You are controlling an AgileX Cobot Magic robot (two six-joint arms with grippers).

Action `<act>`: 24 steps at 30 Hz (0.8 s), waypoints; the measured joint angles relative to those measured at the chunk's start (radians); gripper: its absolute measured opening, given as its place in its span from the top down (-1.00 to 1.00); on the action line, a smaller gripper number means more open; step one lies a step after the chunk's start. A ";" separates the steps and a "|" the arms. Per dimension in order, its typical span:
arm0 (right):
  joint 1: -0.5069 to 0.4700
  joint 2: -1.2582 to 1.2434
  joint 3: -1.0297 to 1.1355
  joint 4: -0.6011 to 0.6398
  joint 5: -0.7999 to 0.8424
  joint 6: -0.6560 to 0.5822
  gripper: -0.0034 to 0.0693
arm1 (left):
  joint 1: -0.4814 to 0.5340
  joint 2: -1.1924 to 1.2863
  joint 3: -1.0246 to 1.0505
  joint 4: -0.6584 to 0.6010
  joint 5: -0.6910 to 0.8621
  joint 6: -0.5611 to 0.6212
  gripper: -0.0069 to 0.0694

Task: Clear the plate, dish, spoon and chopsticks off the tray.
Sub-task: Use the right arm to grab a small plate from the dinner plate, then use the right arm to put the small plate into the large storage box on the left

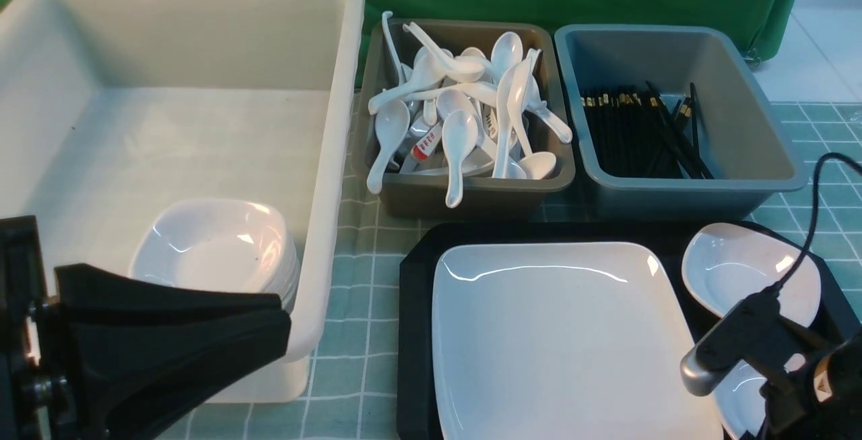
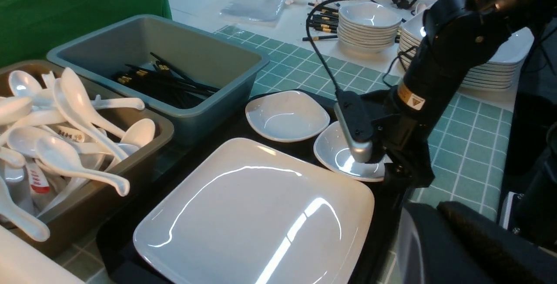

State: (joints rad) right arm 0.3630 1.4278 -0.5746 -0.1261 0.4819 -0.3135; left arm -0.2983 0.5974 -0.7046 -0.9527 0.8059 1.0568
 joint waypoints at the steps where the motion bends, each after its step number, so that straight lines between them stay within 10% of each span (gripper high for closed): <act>1: 0.000 0.019 0.000 -0.004 -0.009 -0.001 -0.63 | 0.000 0.000 0.000 0.000 0.001 0.000 0.78; 7: 0.000 0.050 -0.012 -0.011 -0.017 -0.003 -0.37 | 0.000 0.000 0.000 0.000 0.002 0.003 0.78; 11: 0.007 0.043 -0.022 -0.032 -0.003 -0.011 0.16 | 0.000 0.000 0.000 -0.001 0.012 0.019 0.78; 17: 0.071 -0.081 -0.157 -0.034 0.298 0.057 0.67 | 0.000 0.000 0.000 -0.001 0.023 0.041 0.78; 24: 0.137 -0.261 -0.476 -0.016 0.552 0.259 0.73 | 0.000 0.000 0.000 0.046 -0.037 0.039 0.78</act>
State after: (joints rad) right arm 0.5000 1.1664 -1.0505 -0.1419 1.0338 -0.0543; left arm -0.2983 0.5974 -0.7046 -0.9071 0.7687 1.0960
